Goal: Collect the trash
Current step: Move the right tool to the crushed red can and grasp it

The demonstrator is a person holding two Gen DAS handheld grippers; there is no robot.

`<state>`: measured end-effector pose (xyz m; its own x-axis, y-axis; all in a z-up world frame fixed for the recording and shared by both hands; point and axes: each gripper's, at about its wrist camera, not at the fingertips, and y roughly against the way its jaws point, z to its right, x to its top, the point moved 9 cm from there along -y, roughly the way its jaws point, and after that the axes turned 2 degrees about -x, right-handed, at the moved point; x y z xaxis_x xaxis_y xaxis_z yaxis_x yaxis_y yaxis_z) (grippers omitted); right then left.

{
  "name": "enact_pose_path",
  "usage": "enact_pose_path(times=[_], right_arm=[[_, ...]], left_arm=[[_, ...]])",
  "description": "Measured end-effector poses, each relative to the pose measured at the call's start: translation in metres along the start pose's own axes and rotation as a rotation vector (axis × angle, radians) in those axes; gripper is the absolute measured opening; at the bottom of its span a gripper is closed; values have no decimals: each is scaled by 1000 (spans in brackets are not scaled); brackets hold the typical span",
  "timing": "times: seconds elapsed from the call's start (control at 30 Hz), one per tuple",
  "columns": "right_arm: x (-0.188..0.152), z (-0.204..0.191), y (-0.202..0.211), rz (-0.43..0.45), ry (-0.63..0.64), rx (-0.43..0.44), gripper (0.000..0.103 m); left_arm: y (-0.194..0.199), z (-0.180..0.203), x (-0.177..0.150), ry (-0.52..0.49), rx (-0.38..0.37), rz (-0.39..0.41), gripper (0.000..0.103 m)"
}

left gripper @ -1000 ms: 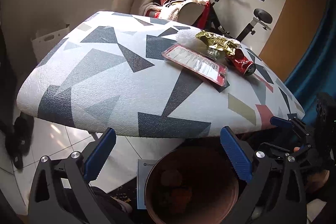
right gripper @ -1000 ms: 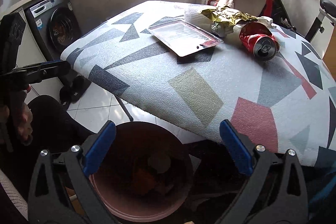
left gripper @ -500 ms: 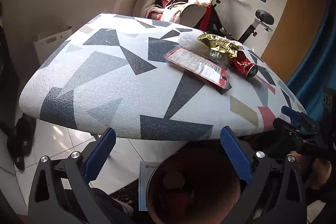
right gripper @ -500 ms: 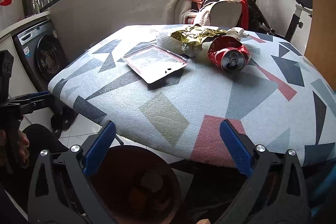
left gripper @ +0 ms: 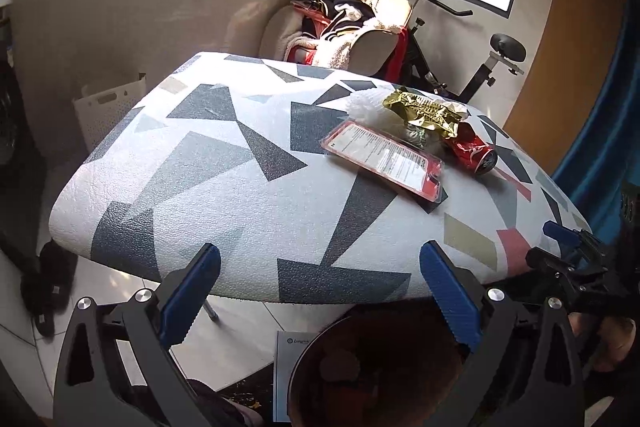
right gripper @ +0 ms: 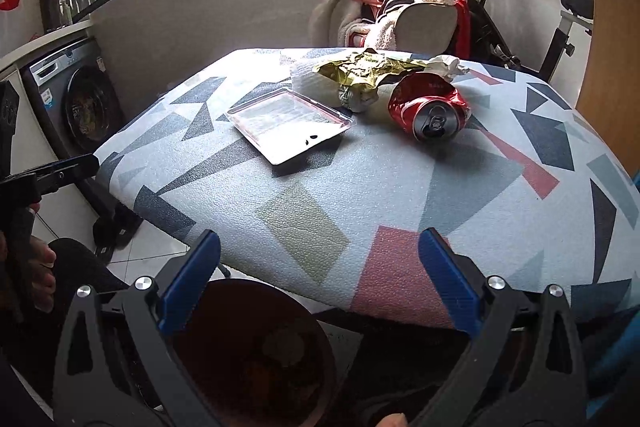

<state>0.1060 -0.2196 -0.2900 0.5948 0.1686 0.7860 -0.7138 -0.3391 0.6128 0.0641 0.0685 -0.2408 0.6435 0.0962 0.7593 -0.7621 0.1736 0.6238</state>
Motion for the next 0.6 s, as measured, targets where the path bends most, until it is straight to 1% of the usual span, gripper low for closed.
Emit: enact_pose_path(times=[0.03,0.1,0.2,0.27,0.33,0.4,0.5,0.6], right_arm=[[4,3,1,6,0,-5,97],[13,11,3,20,4,-22,97],[26,27,3,21,11,-54,97],[34,36,1,13,13,-65,97],[43,47,-2,14,22,-94,97],[51,57,-9,-2,29,-113,97],[67,73,-20,-8,12,-113,97],[87,95,-36,-9,-35,-124,97]], left_arm=[[-1,1,6,-15,4,0,97],[-4,7,17,-22,-34,-4,97],[-9,14,37,-40,-34,1,97],[-14,16,49,-37,-29,4,97],[-19,16,57,-24,-37,6,97],[-25,17,62,1,-57,-3,97],[-37,18,63,42,-97,-43,97],[-47,18,60,48,-93,-73,97]])
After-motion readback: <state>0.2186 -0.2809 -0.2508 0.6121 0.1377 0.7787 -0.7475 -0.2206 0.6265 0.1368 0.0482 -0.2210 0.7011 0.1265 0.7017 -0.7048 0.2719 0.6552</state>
